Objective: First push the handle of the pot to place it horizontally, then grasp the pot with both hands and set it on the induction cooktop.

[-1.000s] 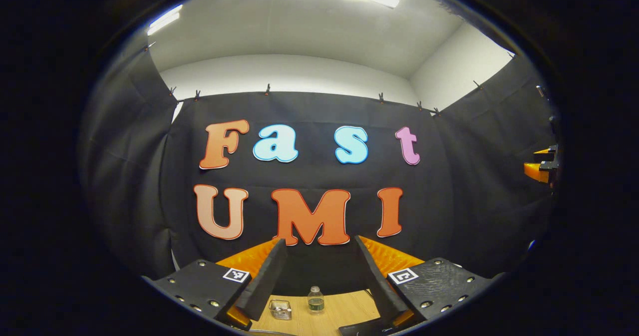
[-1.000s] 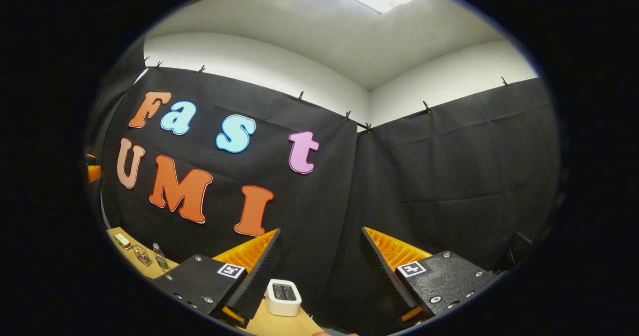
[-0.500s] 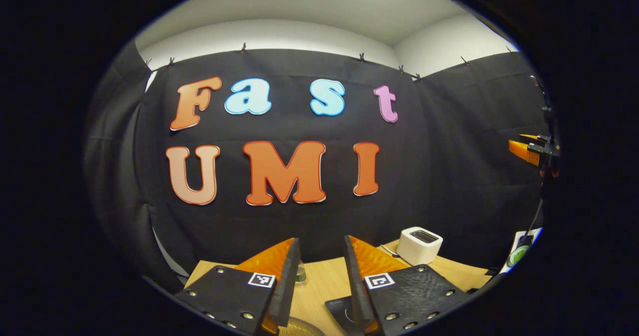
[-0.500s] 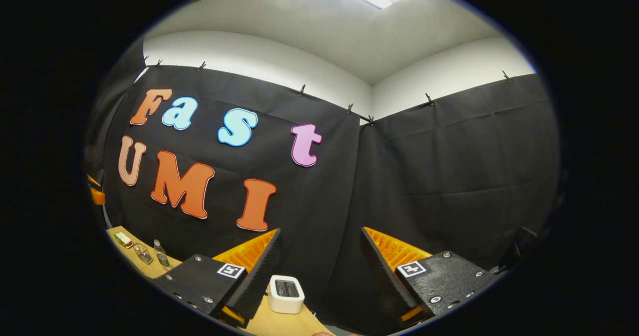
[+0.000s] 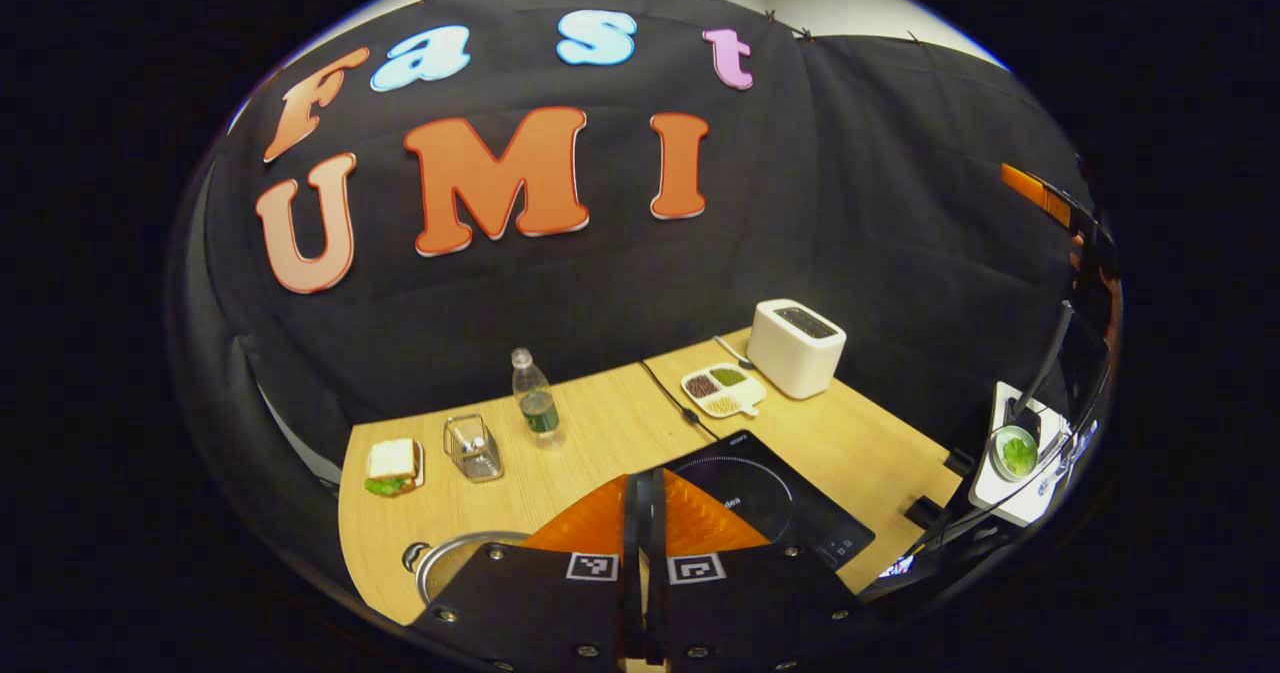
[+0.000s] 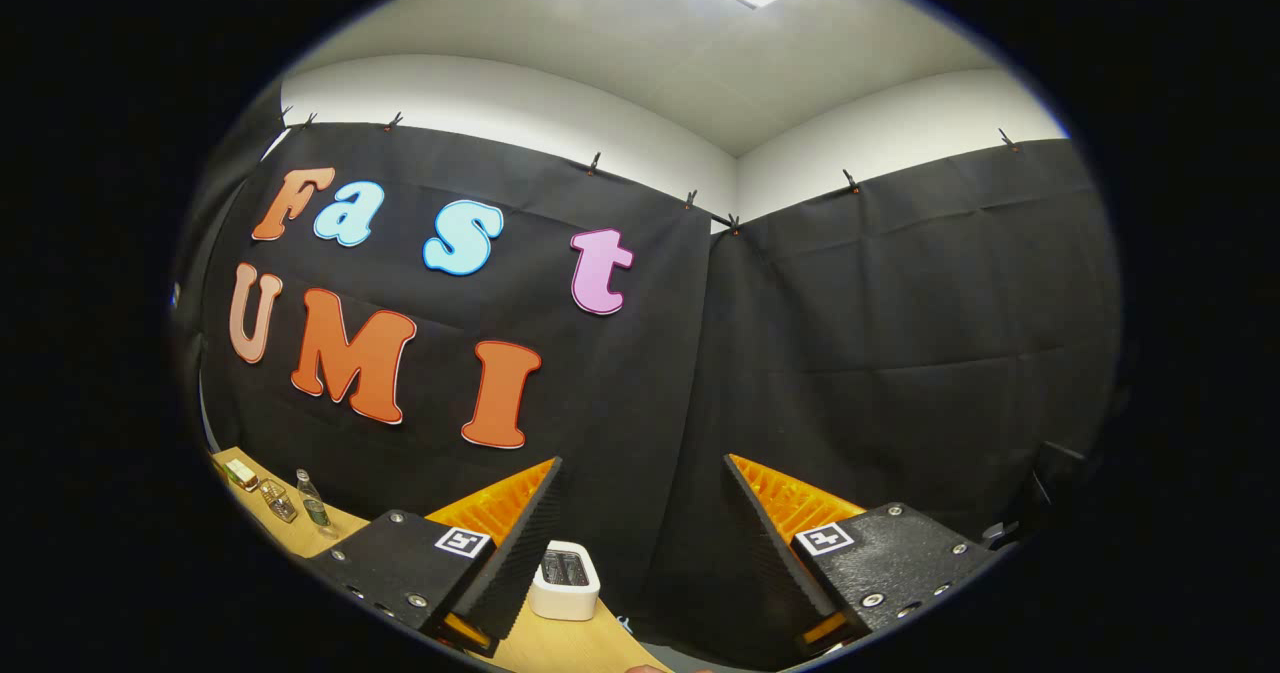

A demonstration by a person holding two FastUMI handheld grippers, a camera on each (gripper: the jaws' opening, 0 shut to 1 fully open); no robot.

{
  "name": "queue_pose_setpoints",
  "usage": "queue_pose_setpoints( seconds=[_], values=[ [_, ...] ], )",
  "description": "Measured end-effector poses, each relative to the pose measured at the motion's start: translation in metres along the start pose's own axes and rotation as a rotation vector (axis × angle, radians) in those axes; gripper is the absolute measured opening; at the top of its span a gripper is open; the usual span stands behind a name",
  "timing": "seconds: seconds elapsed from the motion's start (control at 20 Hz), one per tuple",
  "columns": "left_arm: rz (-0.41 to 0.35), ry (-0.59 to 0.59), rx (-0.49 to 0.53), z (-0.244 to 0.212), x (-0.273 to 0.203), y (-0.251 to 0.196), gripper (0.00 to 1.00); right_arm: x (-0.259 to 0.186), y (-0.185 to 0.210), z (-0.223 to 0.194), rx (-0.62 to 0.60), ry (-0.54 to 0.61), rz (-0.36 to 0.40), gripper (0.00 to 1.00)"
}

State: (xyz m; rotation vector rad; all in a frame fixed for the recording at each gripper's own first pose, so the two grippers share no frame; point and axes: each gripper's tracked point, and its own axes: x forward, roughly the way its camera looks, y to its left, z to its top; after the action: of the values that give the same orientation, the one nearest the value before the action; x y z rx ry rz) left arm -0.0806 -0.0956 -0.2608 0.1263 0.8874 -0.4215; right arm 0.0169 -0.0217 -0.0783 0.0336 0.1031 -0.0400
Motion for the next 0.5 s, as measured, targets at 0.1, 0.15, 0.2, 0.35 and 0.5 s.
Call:
queue_pose_setpoints(
  seconds=[0.1, 0.15, 0.2, 0.35, 0.5],
  values=[
    [-0.024, 0.131, -0.008, -0.039, 0.005, -0.002, 0.03, 0.003, -0.001, -0.006, 0.010, 0.009, -0.003, 0.95],
    [-0.033, 0.199, -0.011, -0.060, 0.009, -0.004, 0.04, 0.004, -0.002, -0.009, 0.014, 0.013, -0.003, 0.95],
    [-0.035, 0.260, -0.018, -0.078, 0.011, -0.004, 0.04, 0.006, -0.002, -0.011, 0.016, 0.016, -0.005, 0.95],
    [-0.058, 0.442, -0.058, -0.133, 0.007, -0.005, 0.04, 0.010, -0.003, -0.019, 0.020, 0.032, -0.005, 0.95],
    [-0.066, 0.583, -0.060, -0.175, -0.006, -0.001, 0.03, 0.012, -0.001, -0.026, 0.024, 0.042, 0.000, 0.95]
  ],
)
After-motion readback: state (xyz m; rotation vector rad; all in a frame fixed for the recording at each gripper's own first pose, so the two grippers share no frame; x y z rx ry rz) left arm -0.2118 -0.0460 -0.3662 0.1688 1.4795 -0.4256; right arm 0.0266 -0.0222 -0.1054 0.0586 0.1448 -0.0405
